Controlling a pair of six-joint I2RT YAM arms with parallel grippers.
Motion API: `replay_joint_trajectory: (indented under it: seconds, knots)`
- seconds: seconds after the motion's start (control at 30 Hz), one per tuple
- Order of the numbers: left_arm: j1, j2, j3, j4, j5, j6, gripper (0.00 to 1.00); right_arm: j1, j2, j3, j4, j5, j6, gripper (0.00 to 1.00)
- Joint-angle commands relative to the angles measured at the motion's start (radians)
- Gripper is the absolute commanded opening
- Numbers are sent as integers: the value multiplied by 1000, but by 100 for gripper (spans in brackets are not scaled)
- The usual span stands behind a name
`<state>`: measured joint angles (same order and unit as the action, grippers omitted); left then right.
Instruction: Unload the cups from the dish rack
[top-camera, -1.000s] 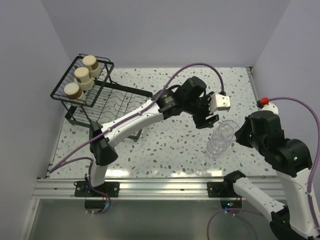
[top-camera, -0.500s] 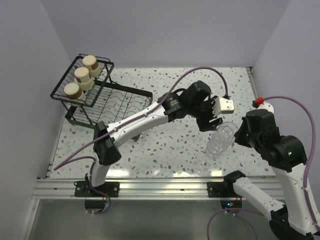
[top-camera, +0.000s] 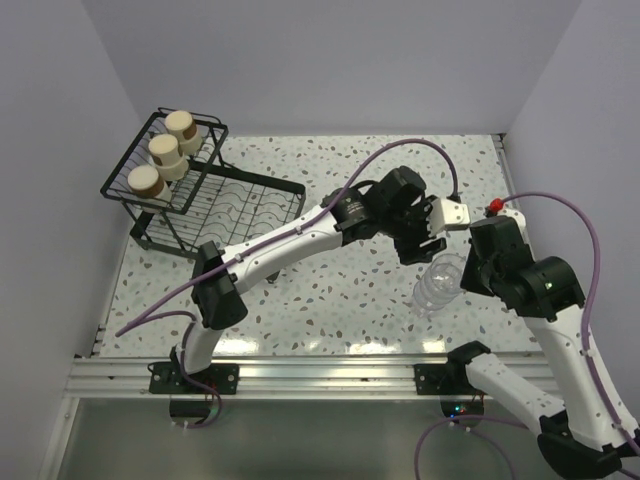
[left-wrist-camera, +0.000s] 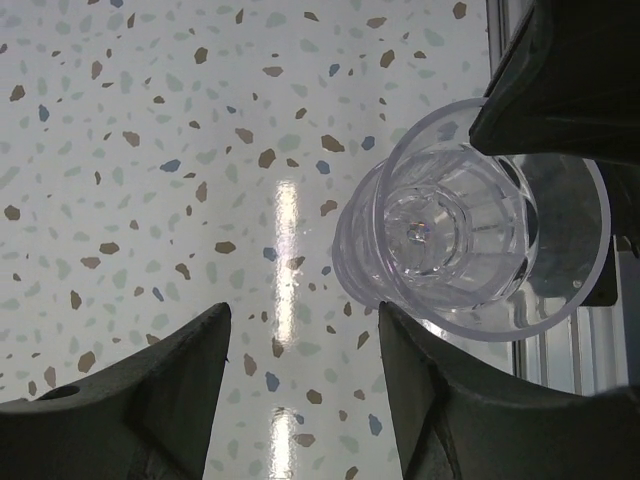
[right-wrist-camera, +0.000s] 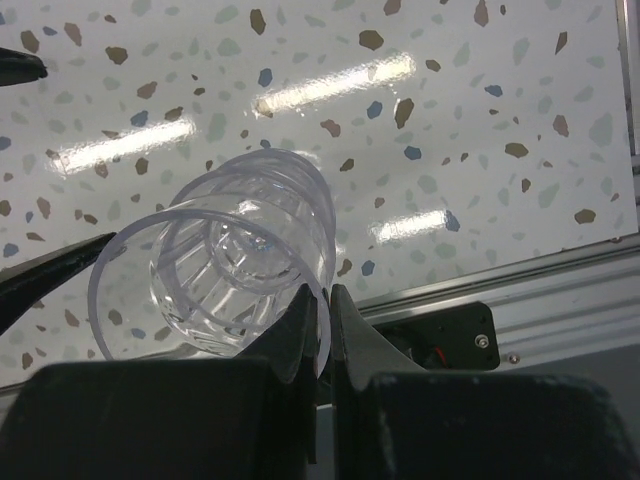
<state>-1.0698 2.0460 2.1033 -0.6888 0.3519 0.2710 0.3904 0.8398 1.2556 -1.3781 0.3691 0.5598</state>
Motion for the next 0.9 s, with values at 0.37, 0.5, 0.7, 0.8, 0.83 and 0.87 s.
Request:
replay_joint_trajectory:
  seconds: [0.37,0.5,0.7,0.8,0.83,0.87]
  knots:
    - [44,-52,34,52,-188,34,65,-5,42,-32,-213,19,-21,22]
    - [53,-76,17,40,-186,40,66,-5,42,11,-213,21,-12,44]
    - [80,-112,17,23,-191,54,69,-5,73,90,-214,4,-26,64]
    - [96,-142,27,-3,-215,80,70,-5,93,165,-214,2,-40,69]
    - [99,-153,32,-14,-240,92,70,-5,105,220,-214,2,-44,70]
    - [103,-179,37,-40,-257,103,71,-4,114,249,-213,1,-50,71]
